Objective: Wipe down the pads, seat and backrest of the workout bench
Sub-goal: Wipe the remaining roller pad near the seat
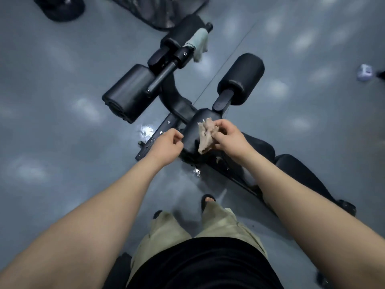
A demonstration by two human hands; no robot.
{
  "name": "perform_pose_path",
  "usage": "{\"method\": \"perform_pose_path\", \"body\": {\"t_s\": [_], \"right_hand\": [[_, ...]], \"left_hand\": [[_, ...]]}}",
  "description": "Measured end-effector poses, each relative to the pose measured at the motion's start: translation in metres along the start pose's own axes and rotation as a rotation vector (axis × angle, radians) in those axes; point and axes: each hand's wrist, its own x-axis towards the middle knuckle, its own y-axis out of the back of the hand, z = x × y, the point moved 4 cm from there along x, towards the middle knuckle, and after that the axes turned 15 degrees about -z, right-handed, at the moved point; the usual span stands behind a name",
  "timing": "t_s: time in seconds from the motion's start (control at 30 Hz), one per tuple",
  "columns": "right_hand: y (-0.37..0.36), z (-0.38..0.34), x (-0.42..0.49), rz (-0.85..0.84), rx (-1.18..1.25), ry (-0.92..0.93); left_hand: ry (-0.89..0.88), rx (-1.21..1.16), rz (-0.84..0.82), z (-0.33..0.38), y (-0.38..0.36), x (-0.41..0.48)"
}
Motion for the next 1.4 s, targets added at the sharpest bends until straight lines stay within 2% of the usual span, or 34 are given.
{"method": "perform_pose_path", "body": {"t_s": [0.13,0.27,0.33,0.43,0.57,0.63,0.7,0.83,0.93,1.0,1.13,1.27,1.4], "right_hand": [[0.003,-0.027,-0.001,0.064,0.208,0.003],[0.022,-0.047,0.001,0.124,0.217,0.051],[0.038,-0.054,0.004,0.143,0.146,0.058],[0.068,-0.061,0.008,0.178,0.0,0.032],[0.131,-0.063,0.013,0.198,-0.121,0.021],[0.163,-0.062,0.015,0.195,-0.131,0.042],[0.188,-0.063,0.019,0.158,-0.118,0.078],[0.223,-0.074,0.027,-0.008,-0.061,0.164],[0.244,-0.072,0.036,-0.109,-0.036,0.155],[0.256,-0.067,0.044,-0.111,-0.03,0.098],[0.283,-0.06,0.055,0.009,-0.098,0.058],[0.291,-0.061,0.065,-0.08,-0.033,0.15],[0.291,-0.066,0.071,-0.215,-0.012,0.214]], "left_hand": [[-0.271,-0.117,0.088,0.047,0.014,-0.013],[-0.413,-0.031,0.027,0.09,0.018,-0.016],[-0.409,0.06,0.059,0.106,0.019,-0.008],[-0.387,0.045,0.152,0.132,0.024,0.006],[-0.27,-0.232,0.144,0.176,0.016,0.033],[-0.216,-0.3,0.161,0.203,0.009,0.048],[-0.201,-0.24,0.161,0.233,0.002,0.06],[-0.152,-0.217,0.162,0.28,-0.016,0.092],[-0.128,-0.251,0.16,0.299,-0.032,0.114],[-0.117,-0.235,0.2,0.307,-0.038,0.126],[-0.043,-0.24,0.215,0.322,-0.045,0.141],[-0.025,-0.159,0.221,0.337,-0.041,0.151],[-0.085,-0.289,0.088,0.345,-0.037,0.161]]}}
